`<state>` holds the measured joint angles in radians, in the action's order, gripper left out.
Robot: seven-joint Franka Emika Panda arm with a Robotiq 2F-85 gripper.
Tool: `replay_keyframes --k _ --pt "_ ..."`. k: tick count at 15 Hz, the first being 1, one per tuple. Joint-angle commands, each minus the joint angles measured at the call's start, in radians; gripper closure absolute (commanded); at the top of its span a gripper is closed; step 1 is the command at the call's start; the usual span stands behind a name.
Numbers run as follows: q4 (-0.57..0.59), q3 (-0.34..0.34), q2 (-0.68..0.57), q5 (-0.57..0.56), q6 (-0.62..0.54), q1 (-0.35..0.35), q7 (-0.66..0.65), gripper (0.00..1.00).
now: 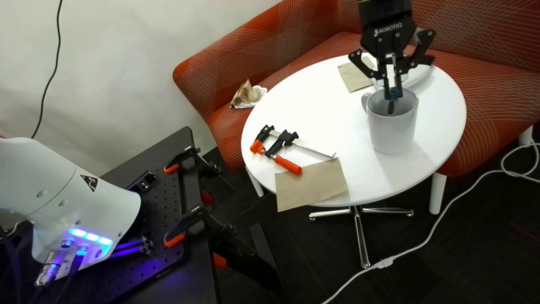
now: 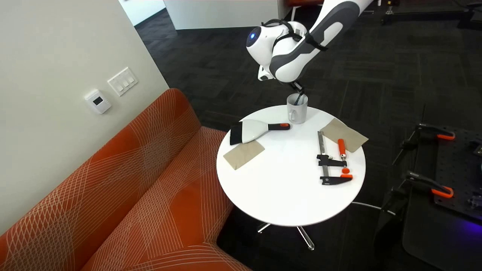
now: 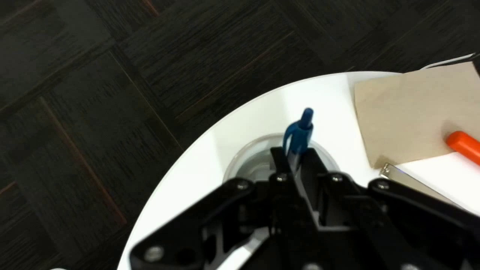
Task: Remove the pen from the mug cup and place it on the table
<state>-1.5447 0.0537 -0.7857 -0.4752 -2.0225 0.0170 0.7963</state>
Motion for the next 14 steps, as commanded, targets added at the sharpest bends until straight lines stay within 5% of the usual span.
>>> replay_keyframes --k 1,14 --pt "-0.127 0.010 0.149 -0.039 0.069 -0.037 -0.084 0.96" --pt "-0.510 -0.099 0.528 -0.074 -0.118 -0.074 -0.332 0.96"
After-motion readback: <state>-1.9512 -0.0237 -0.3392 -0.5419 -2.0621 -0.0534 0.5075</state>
